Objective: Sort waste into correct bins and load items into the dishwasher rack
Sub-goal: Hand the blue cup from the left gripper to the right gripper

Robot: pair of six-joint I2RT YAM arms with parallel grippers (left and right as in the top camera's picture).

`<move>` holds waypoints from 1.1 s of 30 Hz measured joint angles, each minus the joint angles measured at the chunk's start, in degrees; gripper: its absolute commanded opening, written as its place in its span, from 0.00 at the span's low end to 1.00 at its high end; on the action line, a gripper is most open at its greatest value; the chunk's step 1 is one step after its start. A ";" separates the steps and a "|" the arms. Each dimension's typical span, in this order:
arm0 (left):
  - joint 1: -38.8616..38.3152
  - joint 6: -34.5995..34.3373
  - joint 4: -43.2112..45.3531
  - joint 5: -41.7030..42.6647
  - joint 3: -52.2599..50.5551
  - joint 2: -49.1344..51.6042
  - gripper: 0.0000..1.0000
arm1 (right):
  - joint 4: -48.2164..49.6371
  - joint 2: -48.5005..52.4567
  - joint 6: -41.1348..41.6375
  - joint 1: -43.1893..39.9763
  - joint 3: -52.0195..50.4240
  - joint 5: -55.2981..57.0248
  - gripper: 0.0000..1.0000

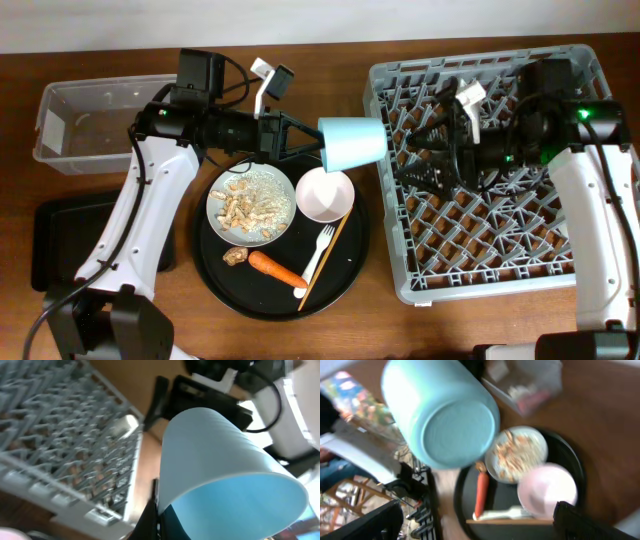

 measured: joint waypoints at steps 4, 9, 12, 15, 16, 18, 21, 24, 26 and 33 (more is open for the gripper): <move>-0.24 0.02 0.31 3.50 0.00 0.00 0.00 | 2.03 0.00 -3.04 1.64 0.00 -5.18 0.99; -2.01 0.02 0.33 3.69 0.00 0.00 0.00 | 4.13 0.00 -4.52 3.56 0.00 -9.70 0.99; -3.41 0.04 0.33 2.89 0.00 0.00 0.00 | 5.01 0.00 -4.72 4.20 0.00 -11.23 0.96; -4.13 0.04 0.33 2.45 0.00 0.00 0.00 | 5.09 0.00 -5.09 4.20 0.00 -12.07 0.79; -4.11 0.04 0.33 2.27 0.00 0.00 0.00 | 5.05 0.00 -4.94 4.20 0.00 -12.22 0.70; -4.11 0.04 0.33 2.01 0.00 0.00 0.00 | 5.05 0.00 -4.72 4.20 0.00 -12.48 0.64; -4.11 0.20 0.33 1.99 0.00 0.00 0.00 | 5.11 0.00 -4.87 4.17 0.00 -12.63 0.64; -4.09 0.20 0.35 1.99 0.00 0.00 0.00 | 5.09 0.00 -4.90 4.17 0.00 -12.61 0.63; -4.11 0.22 0.55 1.99 0.00 0.00 0.01 | 5.01 0.00 -4.92 4.17 0.00 -12.61 0.58; -4.11 0.59 0.68 -1.44 0.00 0.00 0.58 | 4.35 0.00 -4.00 4.28 0.00 -12.33 0.42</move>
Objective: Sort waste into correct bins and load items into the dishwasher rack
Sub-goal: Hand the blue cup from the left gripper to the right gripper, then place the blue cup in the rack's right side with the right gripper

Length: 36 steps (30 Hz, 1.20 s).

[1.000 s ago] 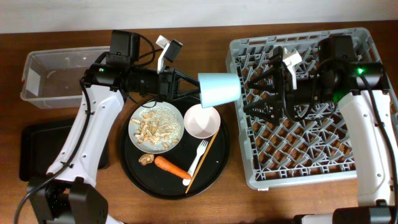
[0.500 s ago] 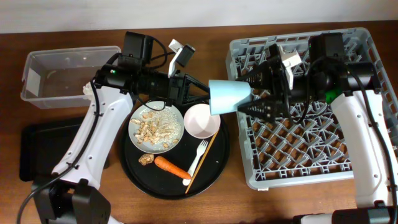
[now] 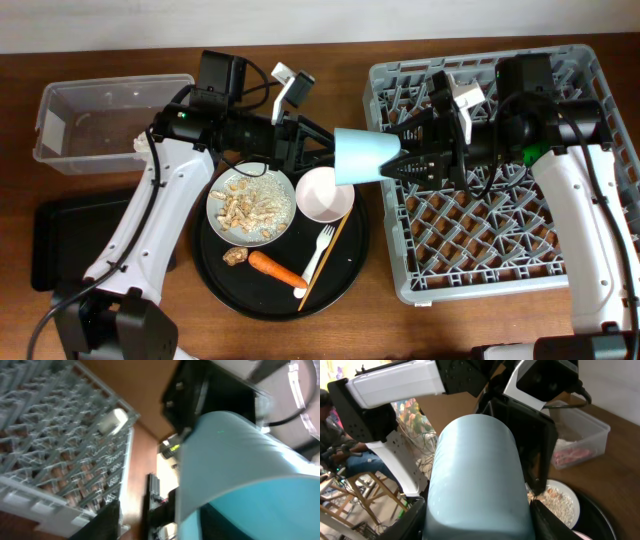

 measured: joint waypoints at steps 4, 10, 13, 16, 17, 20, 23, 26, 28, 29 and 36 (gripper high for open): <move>0.02 -0.13 -4.57 -10.43 0.00 0.00 0.59 | -0.02 0.00 5.73 0.00 0.00 7.08 0.40; 1.14 -2.84 -14.10 -34.23 0.13 0.00 0.63 | 2.47 0.00 19.23 -1.29 0.00 26.16 0.39; 2.71 -5.77 -18.95 -47.47 0.15 0.00 0.64 | 3.58 0.04 28.59 -4.50 0.33 39.34 0.33; 4.26 -9.31 -22.62 -59.93 0.15 -0.04 0.64 | 2.58 0.15 35.98 -8.74 3.15 51.28 0.33; 4.70 -10.75 -23.65 -64.35 0.15 -0.04 0.64 | 2.62 0.15 38.34 -10.36 4.68 55.17 0.33; 5.11 -13.64 -24.26 -72.30 0.15 -0.15 0.64 | 3.96 0.15 43.17 -14.58 7.28 64.26 0.33; 5.11 -14.71 -24.26 -74.88 0.15 -0.39 0.64 | 5.29 0.42 46.40 -18.08 7.50 71.01 0.33; 5.11 -15.26 -24.26 -76.54 0.15 -0.79 0.64 | 6.71 2.27 49.70 -21.44 7.50 77.35 0.33; 5.11 -15.34 -24.26 -76.98 0.15 -0.81 0.64 | 7.76 4.28 51.43 -23.37 7.50 80.15 0.33; 5.11 -15.37 -24.26 -77.09 0.15 -0.81 0.64 | 8.35 5.16 51.95 -24.06 7.50 81.05 0.33; 5.11 -15.54 -24.28 -77.42 0.15 -0.81 0.64 | 10.47 13.05 56.76 -29.31 7.50 85.13 0.33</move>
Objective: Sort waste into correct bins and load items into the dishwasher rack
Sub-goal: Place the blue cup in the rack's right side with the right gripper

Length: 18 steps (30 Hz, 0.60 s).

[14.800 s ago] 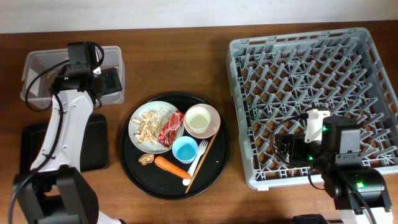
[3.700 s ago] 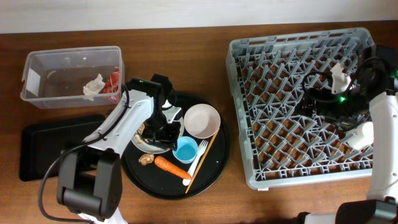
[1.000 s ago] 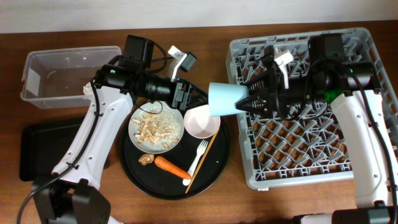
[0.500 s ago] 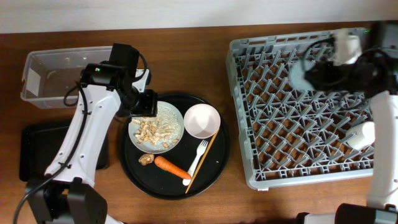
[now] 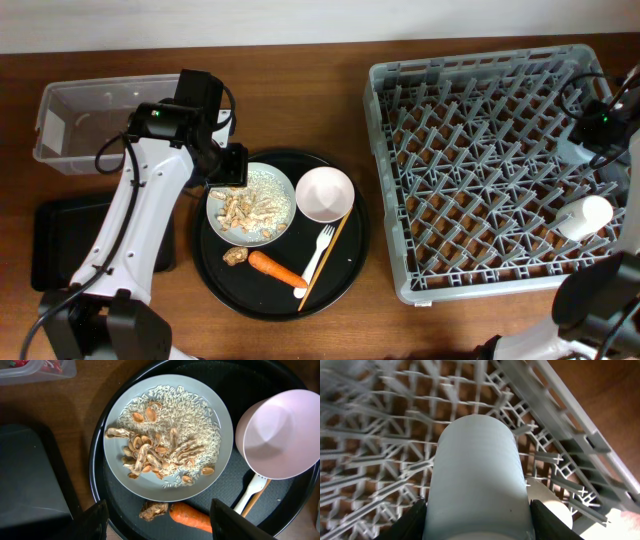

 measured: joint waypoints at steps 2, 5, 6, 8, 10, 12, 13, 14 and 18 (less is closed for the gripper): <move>0.00 0.00 0.00 0.00 0.00 0.00 0.64 | 0.04 1.77 0.61 -0.76 0.00 0.39 0.33; 0.00 0.00 0.00 0.00 0.00 0.00 0.64 | 0.61 4.59 1.33 -1.25 0.00 0.70 0.37; 0.00 0.00 -0.02 0.00 0.00 0.00 0.64 | 0.70 4.98 1.40 -1.25 0.00 0.72 0.51; 0.00 0.02 -0.02 0.02 0.00 0.00 0.64 | 0.92 5.53 1.44 -1.31 0.00 0.83 0.82; 0.00 0.00 -0.02 0.00 0.00 0.00 0.64 | 1.03 5.77 1.66 -1.33 0.00 0.87 0.99; 0.00 0.00 -0.02 0.00 0.00 0.00 0.65 | 1.05 5.77 1.64 -1.36 0.00 0.90 0.99; 0.00 0.00 -0.02 0.00 0.00 0.00 0.65 | 1.05 5.77 1.64 -1.36 0.00 0.87 0.99; 0.00 0.00 -0.02 0.00 0.00 0.00 0.65 | 1.03 5.77 1.68 -1.36 0.00 0.87 0.99; 0.00 0.00 -0.02 0.02 0.00 -0.02 0.66 | 1.01 5.77 1.73 -1.36 0.00 0.83 0.99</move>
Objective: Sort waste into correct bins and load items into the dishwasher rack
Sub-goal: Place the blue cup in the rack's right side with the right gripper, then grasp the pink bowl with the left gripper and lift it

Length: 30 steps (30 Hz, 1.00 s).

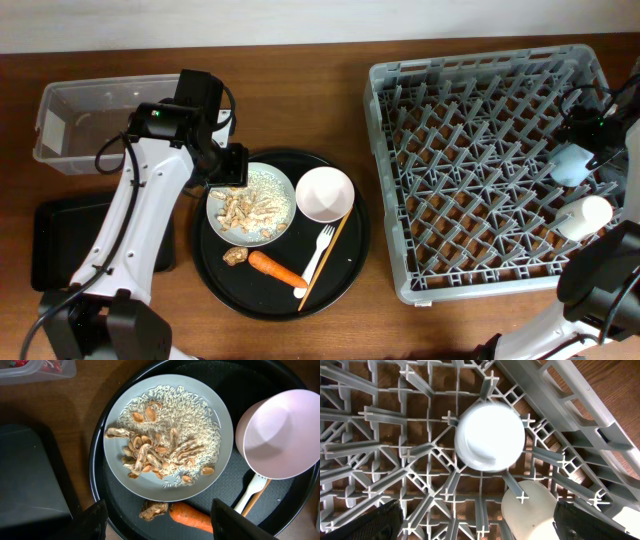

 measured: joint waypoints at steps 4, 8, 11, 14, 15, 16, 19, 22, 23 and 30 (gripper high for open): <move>0.00 0.00 0.02 0.07 0.00 0.00 0.67 | -2.19 -0.57 -0.33 0.00 1.14 -3.13 0.99; 0.00 -0.02 0.07 0.98 0.00 -0.02 0.74 | -7.65 -5.51 -3.52 0.15 4.20 -13.79 0.99; -0.04 -0.24 1.90 4.50 0.00 -0.04 0.77 | -11.47 -11.13 -6.16 1.62 5.31 -21.44 0.99; -0.74 -0.26 6.05 7.89 -0.04 -0.04 0.78 | -15.47 -13.53 -8.35 8.13 5.81 -26.64 0.99; -1.33 -0.33 7.67 8.55 -0.15 -0.04 0.78 | -16.59 -13.51 -9.11 10.91 5.81 -27.67 0.99; -2.03 -0.37 9.14 9.09 -0.42 -0.04 0.78 | -17.22 -13.27 -9.62 13.51 5.79 -28.22 0.99; -4.70 -0.39 12.09 10.12 -2.19 0.04 0.77 | -18.29 -12.85 -10.86 20.20 5.77 -28.28 0.99; -7.52 -0.37 13.40 10.82 -3.13 1.53 0.73 | -18.53 -12.85 -11.32 26.93 5.77 -26.80 0.99; -8.11 -0.39 14.10 10.86 -3.13 2.58 0.72 | -18.56 -12.83 -11.32 28.63 5.77 -26.05 0.99; -10.08 -0.42 16.85 11.19 -3.41 12.15 0.60 | -18.80 -12.83 -11.41 34.32 5.77 -23.65 0.99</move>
